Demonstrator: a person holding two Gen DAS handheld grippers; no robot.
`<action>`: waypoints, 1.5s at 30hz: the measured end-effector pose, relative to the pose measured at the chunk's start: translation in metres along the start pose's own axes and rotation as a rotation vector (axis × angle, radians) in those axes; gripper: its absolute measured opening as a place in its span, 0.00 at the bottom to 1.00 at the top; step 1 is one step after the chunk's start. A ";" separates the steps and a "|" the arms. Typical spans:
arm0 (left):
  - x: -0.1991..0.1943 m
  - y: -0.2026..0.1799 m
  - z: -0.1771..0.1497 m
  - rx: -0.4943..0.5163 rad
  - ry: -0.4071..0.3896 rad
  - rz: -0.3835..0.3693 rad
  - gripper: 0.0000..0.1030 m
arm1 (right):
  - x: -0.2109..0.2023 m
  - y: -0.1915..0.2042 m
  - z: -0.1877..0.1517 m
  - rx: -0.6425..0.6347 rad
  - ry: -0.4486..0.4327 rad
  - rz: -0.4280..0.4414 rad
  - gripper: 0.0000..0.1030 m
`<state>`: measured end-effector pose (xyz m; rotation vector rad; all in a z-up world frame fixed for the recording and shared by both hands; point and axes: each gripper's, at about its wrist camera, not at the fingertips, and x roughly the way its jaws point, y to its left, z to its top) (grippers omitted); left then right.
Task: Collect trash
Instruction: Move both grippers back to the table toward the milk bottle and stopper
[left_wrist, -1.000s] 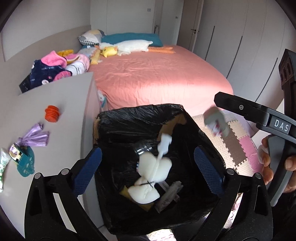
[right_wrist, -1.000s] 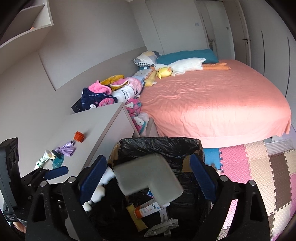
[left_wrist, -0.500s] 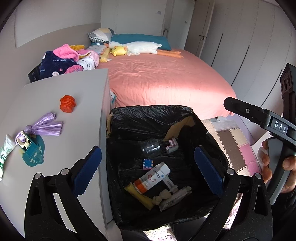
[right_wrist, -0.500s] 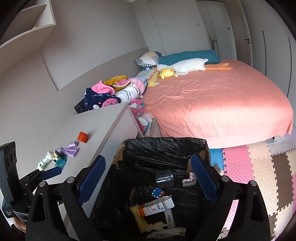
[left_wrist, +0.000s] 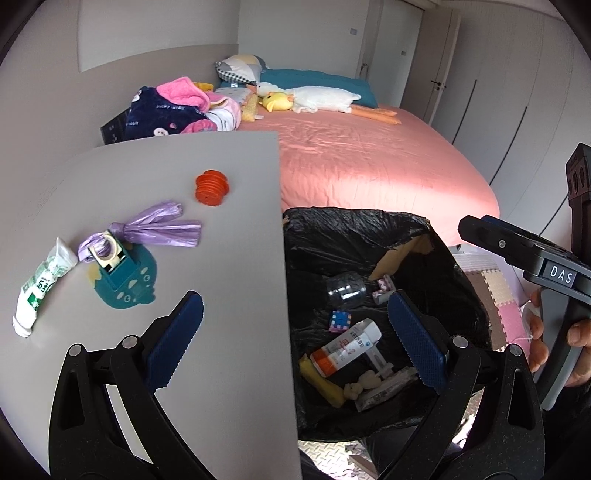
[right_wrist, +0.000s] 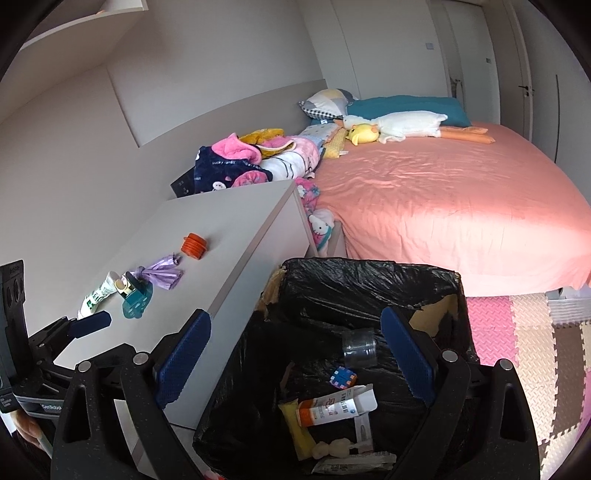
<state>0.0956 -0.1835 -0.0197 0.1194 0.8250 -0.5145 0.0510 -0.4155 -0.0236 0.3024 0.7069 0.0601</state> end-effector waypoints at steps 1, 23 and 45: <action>-0.001 0.005 -0.001 -0.006 -0.002 0.006 0.94 | 0.003 0.004 0.000 -0.005 0.004 0.003 0.90; -0.019 0.111 -0.010 -0.130 -0.009 0.149 0.94 | 0.066 0.077 0.007 -0.079 0.069 0.051 0.90; -0.023 0.211 -0.011 -0.182 0.018 0.268 0.94 | 0.145 0.132 0.030 -0.103 0.124 0.061 0.90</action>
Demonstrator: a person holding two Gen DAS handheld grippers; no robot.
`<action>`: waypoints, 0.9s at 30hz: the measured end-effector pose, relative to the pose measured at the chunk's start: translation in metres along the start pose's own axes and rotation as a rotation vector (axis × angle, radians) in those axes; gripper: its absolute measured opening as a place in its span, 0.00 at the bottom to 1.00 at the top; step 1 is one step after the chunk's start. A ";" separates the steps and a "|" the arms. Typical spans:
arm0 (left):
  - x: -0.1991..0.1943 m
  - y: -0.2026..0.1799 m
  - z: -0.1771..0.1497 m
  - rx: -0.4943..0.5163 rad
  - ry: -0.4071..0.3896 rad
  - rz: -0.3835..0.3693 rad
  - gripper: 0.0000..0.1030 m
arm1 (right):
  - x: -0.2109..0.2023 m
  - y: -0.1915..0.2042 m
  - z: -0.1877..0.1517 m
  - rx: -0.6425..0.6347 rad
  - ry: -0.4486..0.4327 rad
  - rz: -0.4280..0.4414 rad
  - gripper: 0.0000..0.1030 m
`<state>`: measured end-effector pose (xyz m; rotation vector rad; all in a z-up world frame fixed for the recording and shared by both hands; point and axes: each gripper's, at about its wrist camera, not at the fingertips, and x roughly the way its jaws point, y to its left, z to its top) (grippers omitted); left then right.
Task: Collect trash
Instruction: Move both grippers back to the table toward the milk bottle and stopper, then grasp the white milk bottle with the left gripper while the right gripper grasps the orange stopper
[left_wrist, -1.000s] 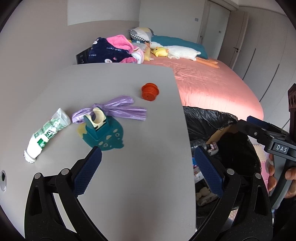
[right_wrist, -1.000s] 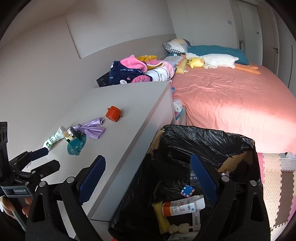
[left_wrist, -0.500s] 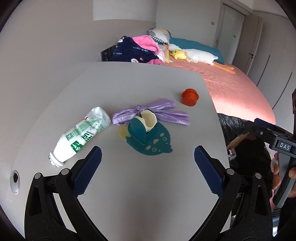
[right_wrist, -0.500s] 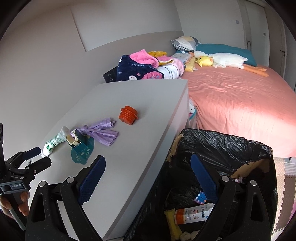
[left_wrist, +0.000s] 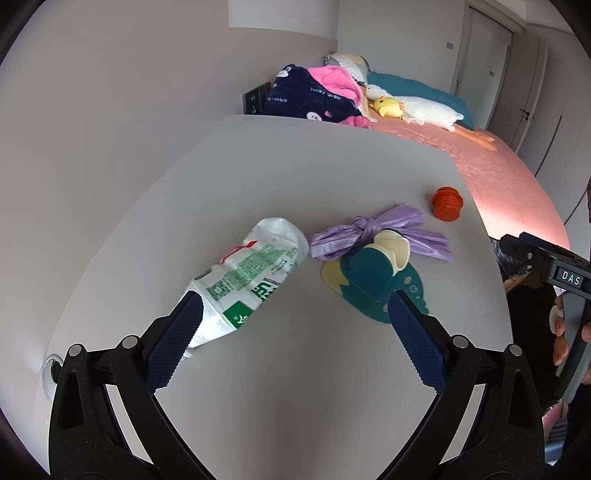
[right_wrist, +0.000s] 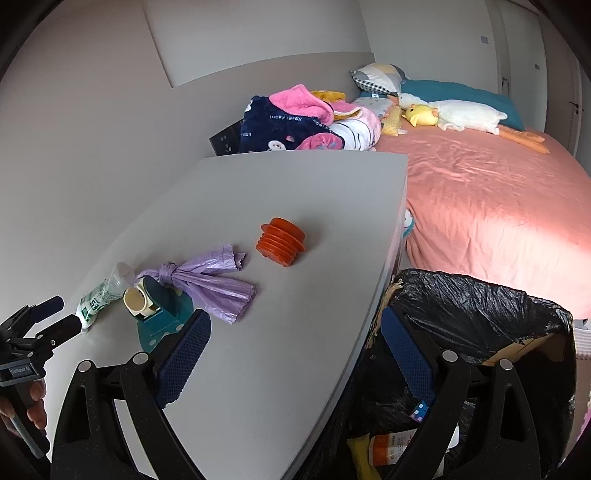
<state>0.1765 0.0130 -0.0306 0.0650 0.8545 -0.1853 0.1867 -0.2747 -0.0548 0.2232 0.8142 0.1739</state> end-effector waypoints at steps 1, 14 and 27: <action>0.003 0.003 0.001 0.000 0.005 0.005 0.94 | 0.004 0.001 0.002 -0.001 0.003 -0.001 0.90; 0.054 0.035 0.011 0.035 0.096 0.026 0.94 | 0.057 0.008 0.031 -0.015 0.044 -0.032 0.90; 0.072 0.042 0.007 0.012 0.147 0.017 0.76 | 0.091 0.013 0.046 -0.006 0.062 -0.062 0.85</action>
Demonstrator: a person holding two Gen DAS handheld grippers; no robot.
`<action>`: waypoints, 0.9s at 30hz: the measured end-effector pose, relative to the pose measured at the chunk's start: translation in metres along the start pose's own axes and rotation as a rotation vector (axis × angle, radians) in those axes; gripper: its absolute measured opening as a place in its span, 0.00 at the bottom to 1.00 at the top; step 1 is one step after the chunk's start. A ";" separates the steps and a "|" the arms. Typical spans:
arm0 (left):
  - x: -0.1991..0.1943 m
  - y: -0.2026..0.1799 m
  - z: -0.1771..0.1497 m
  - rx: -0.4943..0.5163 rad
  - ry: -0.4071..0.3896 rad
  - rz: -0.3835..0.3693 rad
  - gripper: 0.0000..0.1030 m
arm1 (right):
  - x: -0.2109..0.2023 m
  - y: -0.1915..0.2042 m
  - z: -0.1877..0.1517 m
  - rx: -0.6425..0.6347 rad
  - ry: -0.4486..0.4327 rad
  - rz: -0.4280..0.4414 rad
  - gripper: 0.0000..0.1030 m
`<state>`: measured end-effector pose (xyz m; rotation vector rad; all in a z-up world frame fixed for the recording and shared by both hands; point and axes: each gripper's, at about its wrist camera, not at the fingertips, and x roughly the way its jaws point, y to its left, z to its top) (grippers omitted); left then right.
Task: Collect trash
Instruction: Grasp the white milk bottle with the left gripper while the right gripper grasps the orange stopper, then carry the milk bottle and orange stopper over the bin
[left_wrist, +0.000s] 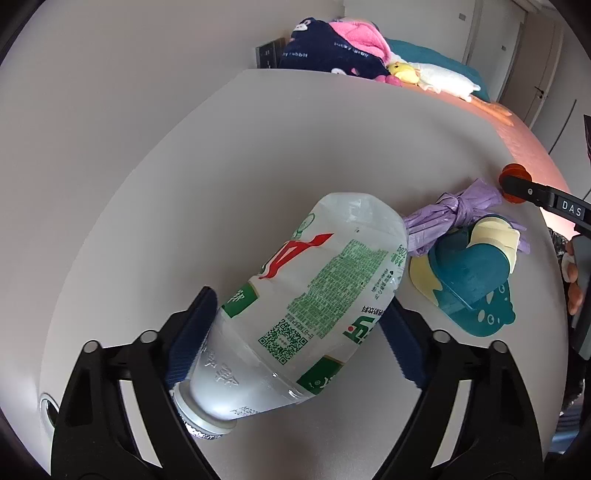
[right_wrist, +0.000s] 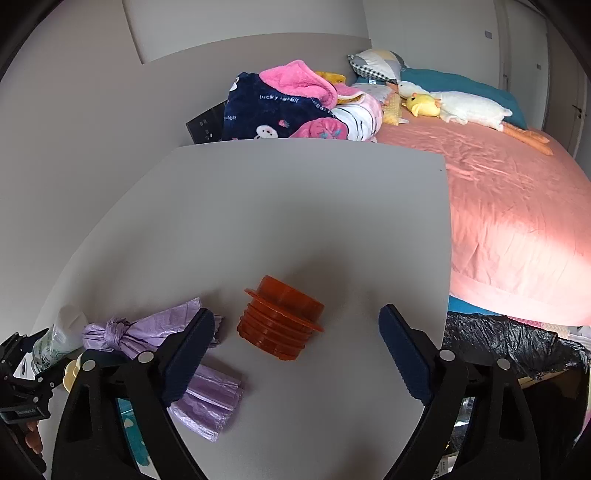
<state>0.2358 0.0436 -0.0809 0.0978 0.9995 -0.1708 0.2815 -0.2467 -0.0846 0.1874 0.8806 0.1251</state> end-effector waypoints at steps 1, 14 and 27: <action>0.001 0.000 0.000 0.001 0.001 0.003 0.74 | 0.002 0.000 0.001 0.001 0.004 -0.001 0.83; -0.011 -0.004 -0.003 -0.029 -0.059 0.004 0.43 | -0.004 -0.001 -0.004 -0.027 -0.003 0.017 0.45; -0.040 -0.013 -0.010 -0.039 -0.125 0.013 0.41 | -0.034 -0.002 -0.015 -0.028 -0.020 0.053 0.45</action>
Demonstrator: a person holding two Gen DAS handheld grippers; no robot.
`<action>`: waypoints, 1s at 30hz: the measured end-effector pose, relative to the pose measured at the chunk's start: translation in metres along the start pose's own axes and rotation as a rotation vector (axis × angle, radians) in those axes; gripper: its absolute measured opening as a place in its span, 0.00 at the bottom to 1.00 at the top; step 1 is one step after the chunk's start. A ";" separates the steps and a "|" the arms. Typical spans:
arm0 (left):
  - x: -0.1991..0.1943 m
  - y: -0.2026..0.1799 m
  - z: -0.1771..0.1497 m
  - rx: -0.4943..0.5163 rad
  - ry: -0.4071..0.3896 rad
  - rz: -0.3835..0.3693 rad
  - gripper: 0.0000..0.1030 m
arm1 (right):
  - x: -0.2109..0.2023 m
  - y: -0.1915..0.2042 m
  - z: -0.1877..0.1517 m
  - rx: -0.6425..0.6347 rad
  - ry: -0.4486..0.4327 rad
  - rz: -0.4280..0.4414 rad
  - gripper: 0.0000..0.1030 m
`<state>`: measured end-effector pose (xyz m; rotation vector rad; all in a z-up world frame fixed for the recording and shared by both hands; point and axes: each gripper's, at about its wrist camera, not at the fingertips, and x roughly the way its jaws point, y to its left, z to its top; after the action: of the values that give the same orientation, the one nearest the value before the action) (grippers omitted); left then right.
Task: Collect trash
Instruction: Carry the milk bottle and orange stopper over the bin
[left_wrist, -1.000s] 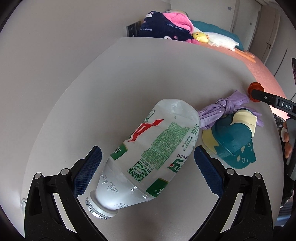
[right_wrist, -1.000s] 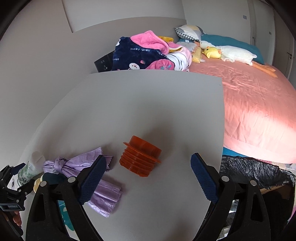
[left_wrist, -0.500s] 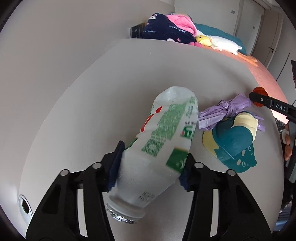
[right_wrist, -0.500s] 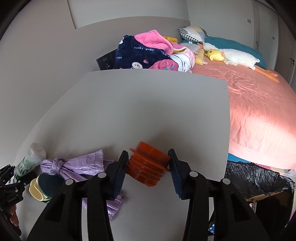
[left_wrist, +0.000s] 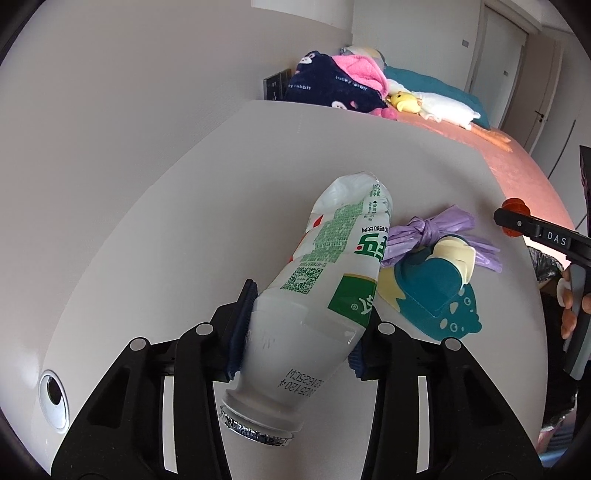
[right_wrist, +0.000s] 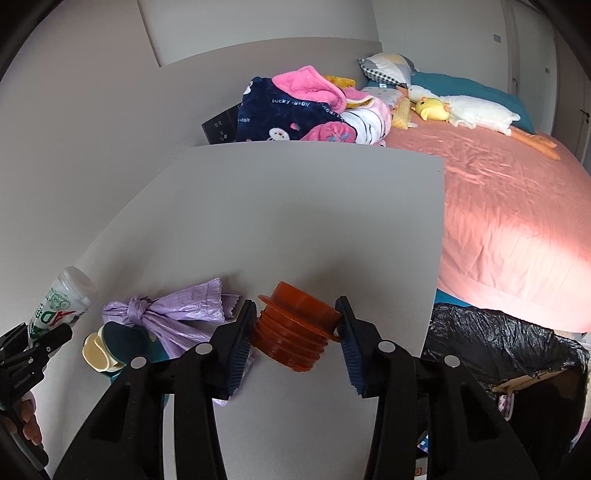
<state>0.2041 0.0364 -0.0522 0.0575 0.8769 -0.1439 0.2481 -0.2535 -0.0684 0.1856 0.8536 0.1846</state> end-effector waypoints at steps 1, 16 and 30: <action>-0.005 -0.001 -0.002 -0.001 -0.005 0.003 0.41 | -0.004 0.001 -0.001 -0.002 -0.003 0.003 0.45; -0.056 -0.027 -0.018 -0.017 -0.065 -0.036 0.41 | -0.063 0.007 -0.027 -0.028 -0.039 0.047 0.45; -0.078 -0.079 -0.036 -0.009 -0.080 -0.103 0.41 | -0.117 -0.003 -0.060 -0.030 -0.068 0.085 0.45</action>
<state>0.1159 -0.0296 -0.0144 -0.0017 0.8008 -0.2373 0.1273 -0.2783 -0.0218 0.1991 0.7758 0.2689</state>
